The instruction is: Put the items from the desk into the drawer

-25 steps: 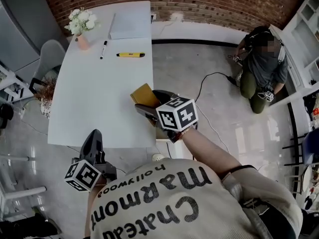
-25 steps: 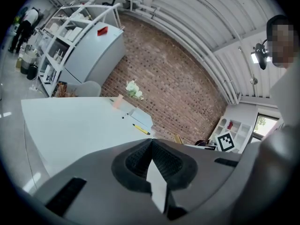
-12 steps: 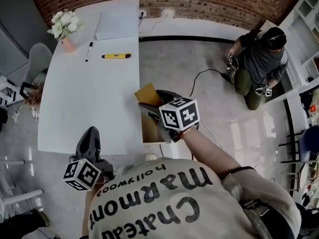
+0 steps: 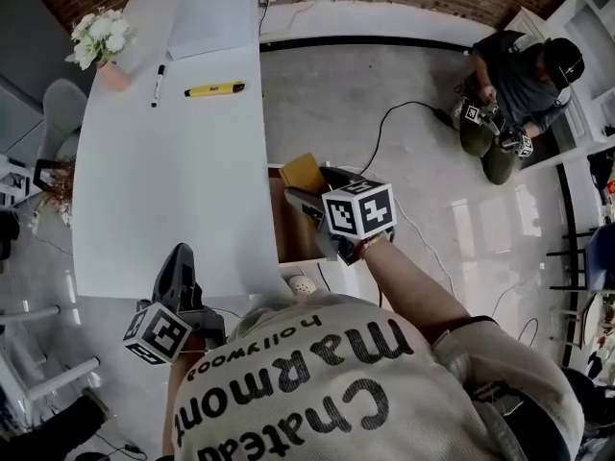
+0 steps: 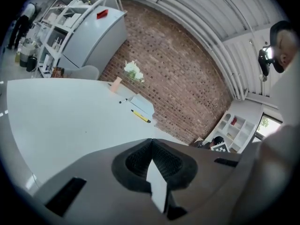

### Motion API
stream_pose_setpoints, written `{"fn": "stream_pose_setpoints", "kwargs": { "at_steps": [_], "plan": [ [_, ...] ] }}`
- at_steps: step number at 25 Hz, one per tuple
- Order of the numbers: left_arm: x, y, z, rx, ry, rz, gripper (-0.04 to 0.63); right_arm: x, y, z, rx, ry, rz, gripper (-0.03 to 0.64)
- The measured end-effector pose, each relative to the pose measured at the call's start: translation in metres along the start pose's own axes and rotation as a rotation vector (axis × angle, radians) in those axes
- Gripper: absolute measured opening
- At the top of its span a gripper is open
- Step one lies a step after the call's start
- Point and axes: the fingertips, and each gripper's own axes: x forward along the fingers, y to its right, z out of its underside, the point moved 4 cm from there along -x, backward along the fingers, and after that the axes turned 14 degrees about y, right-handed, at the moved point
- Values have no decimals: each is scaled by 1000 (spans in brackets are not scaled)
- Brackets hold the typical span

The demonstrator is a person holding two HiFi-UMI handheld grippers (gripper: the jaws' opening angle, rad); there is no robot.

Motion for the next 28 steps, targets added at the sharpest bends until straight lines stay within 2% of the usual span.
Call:
{"fn": "stream_pose_setpoints", "kwargs": {
  "at_steps": [6, 13, 17, 28],
  "plan": [
    [23, -21, -6, 2, -83, -28, 0, 21, 22, 24, 74, -48, 75, 379],
    [70, -35, -20, 43, -153, -1, 0, 44, 33, 57, 72, -124, 140, 379],
    [95, -45, -22, 93, -207, 25, 0, 59, 44, 90, 122, -176, 191, 379],
    [134, -71, -9, 137, -313, 28, 0, 96, 72, 174, 247, -298, 288, 380]
  ]
}}
